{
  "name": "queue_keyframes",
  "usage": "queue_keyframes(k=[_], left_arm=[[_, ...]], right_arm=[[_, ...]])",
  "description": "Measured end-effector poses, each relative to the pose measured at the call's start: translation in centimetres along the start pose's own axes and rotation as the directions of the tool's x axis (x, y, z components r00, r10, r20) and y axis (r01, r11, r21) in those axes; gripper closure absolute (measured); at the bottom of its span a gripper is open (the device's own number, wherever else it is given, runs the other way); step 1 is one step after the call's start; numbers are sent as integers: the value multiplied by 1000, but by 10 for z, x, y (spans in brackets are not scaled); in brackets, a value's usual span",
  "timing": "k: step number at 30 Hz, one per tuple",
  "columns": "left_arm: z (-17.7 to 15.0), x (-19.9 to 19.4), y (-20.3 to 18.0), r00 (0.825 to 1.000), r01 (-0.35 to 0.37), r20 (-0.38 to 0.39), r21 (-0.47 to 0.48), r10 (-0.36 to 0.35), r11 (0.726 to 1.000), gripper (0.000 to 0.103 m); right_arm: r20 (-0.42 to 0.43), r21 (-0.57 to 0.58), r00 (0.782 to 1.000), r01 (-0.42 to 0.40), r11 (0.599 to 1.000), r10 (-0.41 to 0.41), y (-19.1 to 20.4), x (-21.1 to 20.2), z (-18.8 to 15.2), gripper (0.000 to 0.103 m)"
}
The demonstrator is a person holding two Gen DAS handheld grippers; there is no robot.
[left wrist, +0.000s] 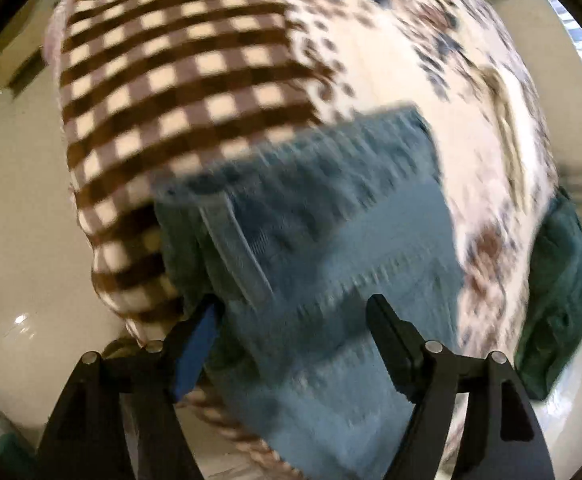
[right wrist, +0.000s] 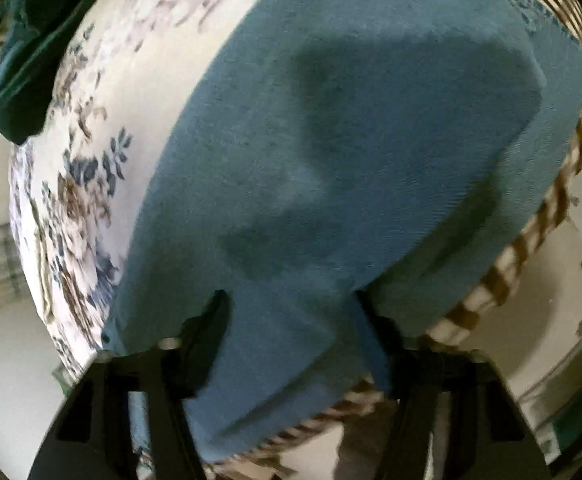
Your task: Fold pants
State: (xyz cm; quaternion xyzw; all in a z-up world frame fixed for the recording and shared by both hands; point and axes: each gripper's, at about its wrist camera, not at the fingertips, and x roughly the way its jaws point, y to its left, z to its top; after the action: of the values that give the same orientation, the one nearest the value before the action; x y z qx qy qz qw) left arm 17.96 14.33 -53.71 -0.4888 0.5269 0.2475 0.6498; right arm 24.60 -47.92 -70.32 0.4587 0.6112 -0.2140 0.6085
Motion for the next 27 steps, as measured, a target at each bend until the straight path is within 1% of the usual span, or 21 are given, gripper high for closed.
queue_keyframes(k=[1, 2, 3, 4, 5, 7, 10, 13, 15, 17, 18, 19, 20, 21, 22, 23, 24, 26, 27], left_arm=[[4, 1, 1, 1000, -4, 16, -13, 4, 1000, 46], [8, 2, 4, 1000, 2, 21, -33, -1, 999, 56], [10, 1, 7, 1000, 4, 26, -44, -3, 999, 71], [11, -1, 11, 999, 10, 40, -57, -7, 998, 84], [12, -4, 16, 998, 31, 52, -61, -28, 998, 85], [7, -11, 21, 996, 59, 69, -46, -55, 997, 88], [-2, -27, 21, 994, 57, 91, 3, -57, 998, 88], [-5, -41, 30, 994, 65, 89, 0, -65, 998, 88], [-4, -44, 34, 995, 61, 80, -15, -60, 998, 88], [-2, -41, 38, 996, 50, 75, -13, -49, 999, 88], [-1, -38, 40, 997, 40, 70, -18, -39, 999, 88], [0, -35, 41, 997, 39, 65, -25, -38, 999, 88], [2, -31, 42, 998, 37, 58, -33, -35, 999, 88], [2, -29, 41, 998, 34, 56, -35, -32, 999, 88], [3, -27, 41, 998, 37, 53, -46, -34, 998, 88], [3, -27, 42, 998, 40, 54, -52, -37, 998, 88], [3, -26, 42, 998, 38, 56, -51, -35, 998, 88], [2, -26, 41, 998, 34, 58, -49, -31, 998, 88], [2, -27, 41, 998, 32, 58, -47, -29, 998, 88]], right_arm=[[7, -15, 1000, 26, 1000, -26, 7, 3, -1, 97], [22, -25, 999, 48, 999, -47, 15, 4, -4, 99], [47, -40, 997, 69, 997, -67, 19, 2, -6, 99], [74, -66, 993, 98, 993, -93, 22, -3, -9, 102], [85, -81, 991, 111, 991, -104, 28, -5, -10, 102], [92, -83, 990, 119, 990, -111, 24, -16, -14, 103], [104, -80, 985, 147, 986, -138, 13, -34, -20, 103], [92, -72, 984, 156, 985, -149, -7, -49, -24, 103], [50, -82, 992, 121, 989, -118, -22, -51, -24, 103], [0, -114, 996, 83, 990, -84, -27, -47, -23, 101], [-43, -114, 998, 34, 993, -39, -28, -41, -22, 101], [-79, -107, 997, 4, 994, -13, -30, -35, -21, 100], [-105, -97, 994, -12, 995, 1, -29, -28, -20, 93], [-111, -92, 994, -18, 996, 8, -28, -24, -18, 87], [-112, -82, 993, -36, 996, 27, -27, -18, -16, 71], [-115, -69, 993, -35, 997, 26, -27, -12, -14, 53], [-114, -35, 993, 3, 999, -7, -29, -4, -11, 51], [-105, 22, 994, -7, 1000, 9, -35, 5, -9, 50], [-110, 37, 994, 9, 999, -5, -37, 11, -8, 50]])
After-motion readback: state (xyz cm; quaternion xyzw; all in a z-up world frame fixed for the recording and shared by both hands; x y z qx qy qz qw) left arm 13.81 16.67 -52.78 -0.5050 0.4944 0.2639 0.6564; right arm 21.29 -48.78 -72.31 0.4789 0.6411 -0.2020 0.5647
